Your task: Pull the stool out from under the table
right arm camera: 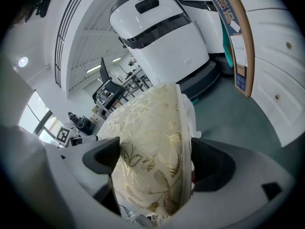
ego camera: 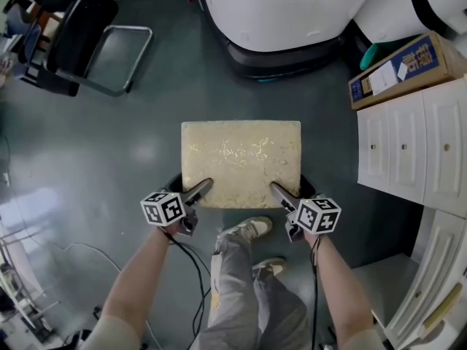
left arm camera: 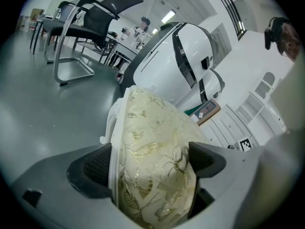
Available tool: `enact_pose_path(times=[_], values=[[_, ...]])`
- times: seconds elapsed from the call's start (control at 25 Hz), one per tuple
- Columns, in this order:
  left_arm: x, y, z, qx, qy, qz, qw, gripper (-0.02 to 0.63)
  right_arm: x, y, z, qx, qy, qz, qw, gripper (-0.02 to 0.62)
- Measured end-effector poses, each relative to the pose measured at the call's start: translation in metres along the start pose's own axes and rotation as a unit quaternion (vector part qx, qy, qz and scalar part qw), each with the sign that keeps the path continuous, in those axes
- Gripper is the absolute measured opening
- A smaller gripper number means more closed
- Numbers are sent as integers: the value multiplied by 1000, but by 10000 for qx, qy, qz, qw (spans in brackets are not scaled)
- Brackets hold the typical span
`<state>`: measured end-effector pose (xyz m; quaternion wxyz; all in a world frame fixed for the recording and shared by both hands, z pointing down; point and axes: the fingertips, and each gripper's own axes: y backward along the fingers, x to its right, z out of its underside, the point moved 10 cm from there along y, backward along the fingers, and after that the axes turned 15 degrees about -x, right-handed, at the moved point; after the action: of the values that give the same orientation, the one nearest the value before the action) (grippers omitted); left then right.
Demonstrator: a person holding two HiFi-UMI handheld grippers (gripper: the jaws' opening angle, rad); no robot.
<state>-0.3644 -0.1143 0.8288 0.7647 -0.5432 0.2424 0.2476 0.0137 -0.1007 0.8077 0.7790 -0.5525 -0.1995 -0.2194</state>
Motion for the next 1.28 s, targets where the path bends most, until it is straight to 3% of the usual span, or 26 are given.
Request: enact_pose_path(times=[0.12, 0.24, 0.28, 0.36, 0.48, 0.52, 0.64, 0.72, 0.84, 0.92, 1.04, 1.28], values=[[7, 7, 1, 64, -104, -416, 9991, 491, -8, 11, -4, -75, 4, 394, 9992, 457], [18, 24, -9, -9, -563, -798, 9952, 488, -26, 27, -13, -195, 41, 347, 9992, 454], [23, 31, -13, -42, -683, -812, 9943, 488, -33, 34, -18, -207, 81, 295, 9993, 438], [34, 45, -21, -100, -868, -791, 9930, 488, -48, 53, -29, -157, 289, 340, 9989, 327], [55, 65, -34, -37, -942, -668, 9933, 485, -69, 84, -45, 38, 759, 657, 9949, 195], [64, 71, -38, 9, -959, -630, 9934, 477, -73, 95, -49, 85, 829, 720, 9939, 184], [97, 87, -50, 92, -1092, -548, 9925, 367, -83, 131, -62, 247, 737, 739, 9942, 148], [123, 100, -61, 194, -1093, -373, 9931, 354, -95, 157, -72, 399, 727, 767, 9936, 118], [167, 124, -78, 387, -1183, -175, 9921, 323, -128, 199, -87, 600, 1253, 900, 9862, 76], [197, 136, -88, 371, -1476, -116, 9883, 292, -150, 234, -98, 787, 1523, 893, 9811, 73], [244, 151, -101, 267, -1893, 278, 9812, 204, -178, 287, -111, 1085, 1732, 931, 9745, 55], [335, 200, -125, 437, -2321, 726, 9690, 129, -225, 381, -116, 1413, 1942, 1015, 9654, 34]])
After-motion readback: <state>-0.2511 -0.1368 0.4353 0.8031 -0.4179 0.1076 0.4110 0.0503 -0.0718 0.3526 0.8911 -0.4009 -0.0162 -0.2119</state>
